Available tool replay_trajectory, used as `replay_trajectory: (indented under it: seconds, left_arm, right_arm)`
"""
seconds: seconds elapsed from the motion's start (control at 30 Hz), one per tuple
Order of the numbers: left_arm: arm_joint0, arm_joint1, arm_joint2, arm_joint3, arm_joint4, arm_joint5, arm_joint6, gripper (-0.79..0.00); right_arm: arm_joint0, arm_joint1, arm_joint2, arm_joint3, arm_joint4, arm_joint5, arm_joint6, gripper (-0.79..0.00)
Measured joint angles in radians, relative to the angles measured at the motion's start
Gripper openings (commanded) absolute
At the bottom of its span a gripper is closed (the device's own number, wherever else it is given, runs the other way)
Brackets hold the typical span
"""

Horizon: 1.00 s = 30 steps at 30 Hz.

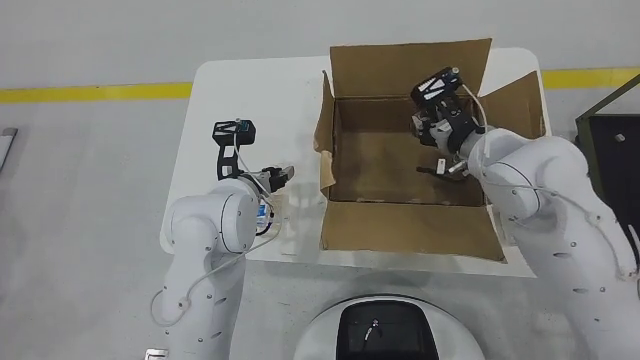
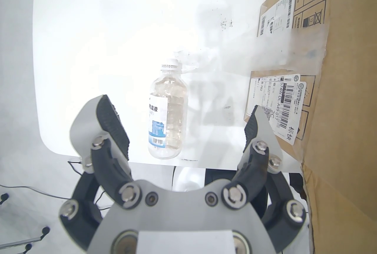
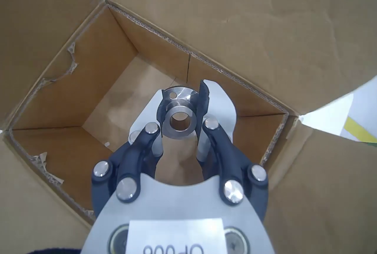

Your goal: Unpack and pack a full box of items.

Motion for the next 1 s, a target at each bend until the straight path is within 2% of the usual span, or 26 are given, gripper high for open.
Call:
replay_trajectory:
  seconds: [0.37, 1.0]
  left_arm:
    - [0.0, 0.0, 0.0, 0.0, 0.0, 0.0, 0.0, 0.0]
    - [0.0, 0.0, 0.0, 0.0, 0.0, 0.0, 0.0, 0.0]
  right_arm:
    - [0.093, -0.014, -0.108, 0.153, -0.063, 0.007, 0.068, -0.785]
    - [0.12, -0.014, -0.097, 0.15, -0.063, 0.005, 0.1, -0.785]
